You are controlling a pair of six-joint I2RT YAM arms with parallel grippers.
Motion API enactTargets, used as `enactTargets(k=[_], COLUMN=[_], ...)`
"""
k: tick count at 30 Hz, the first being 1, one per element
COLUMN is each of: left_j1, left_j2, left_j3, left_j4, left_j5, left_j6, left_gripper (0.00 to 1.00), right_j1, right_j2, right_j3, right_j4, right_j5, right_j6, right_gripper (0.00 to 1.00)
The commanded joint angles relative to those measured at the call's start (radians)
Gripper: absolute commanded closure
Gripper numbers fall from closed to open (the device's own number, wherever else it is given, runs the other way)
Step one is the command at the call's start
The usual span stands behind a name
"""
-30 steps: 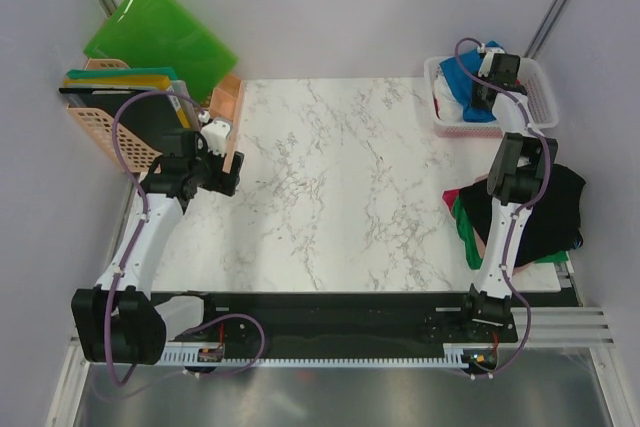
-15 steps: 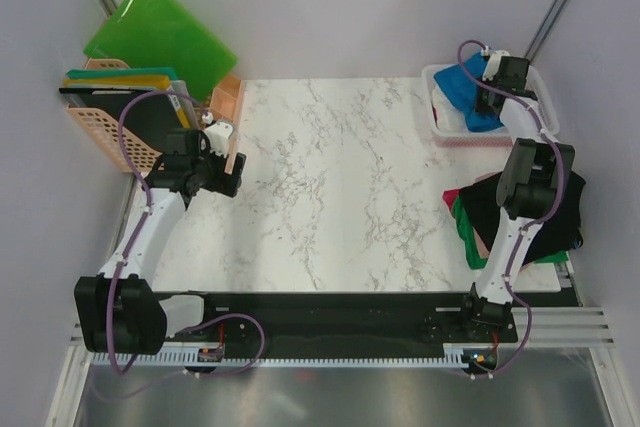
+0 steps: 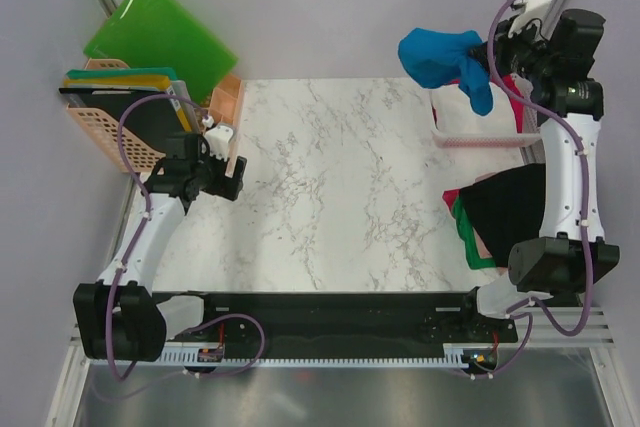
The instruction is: Fold and stack the t-shirts
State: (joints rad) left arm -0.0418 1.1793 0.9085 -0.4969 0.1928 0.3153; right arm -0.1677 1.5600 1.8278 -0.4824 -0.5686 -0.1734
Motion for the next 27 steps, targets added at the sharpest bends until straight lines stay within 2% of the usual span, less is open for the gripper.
enactTargets(k=[1,2,6,7,10,14,23,24,26,27], left_j1=[-0.006,-0.006,-0.006,-0.006,-0.006,-0.006,-0.006,-0.006,-0.006,-0.007], left_j2=[-0.043,-0.047,-0.066,-0.067,-0.072,-0.083,-0.089,-0.09,-0.096,-0.099], left_j3=[-0.007,-0.008,-0.01,-0.011,-0.016,-0.028,-0.033,-0.034,-0.037,-0.04], left_j4=[0.031,0.029,0.027,0.027,0.027,0.027,0.031,0.029,0.028,0.029], left_j5=[0.022,0.02,0.013,0.013,0.01,0.01,0.008,0.008,0.005,0.005], left_j6=[0.025,0.024,0.027,0.025,0.025,0.027,0.024,0.025,0.025,0.027], left_gripper=[0.0,0.0,0.0,0.0,0.0,0.0,0.0,0.0,0.0,0.0], right_j1=[0.031,0.049,0.103,0.12,0.193,0.249,0.447,0.456,0.468,0.473], right_j2=[0.015,0.012,-0.028,-0.028,-0.006,-0.052,-0.025,-0.025,-0.038,-0.054], right_j3=[0.073,0.08,0.099,0.113,0.183,0.081,0.067,0.068,0.05,0.03], right_j4=[-0.322,-0.378,-0.615,-0.745,-0.977,-0.973,-0.952,-0.934,-0.802,-0.665], right_j5=[-0.388,-0.446,-0.502,-0.502,-0.485,-0.465,-0.395,-0.39,-0.354,-0.329], right_j6=[-0.153,-0.2,-0.42,-0.528,-0.708,-0.756,-0.726,-0.675,-0.589,-0.522], right_gripper=[1.0,1.0,1.0,1.0,1.0,1.0,1.0,0.93,0.38,0.02])
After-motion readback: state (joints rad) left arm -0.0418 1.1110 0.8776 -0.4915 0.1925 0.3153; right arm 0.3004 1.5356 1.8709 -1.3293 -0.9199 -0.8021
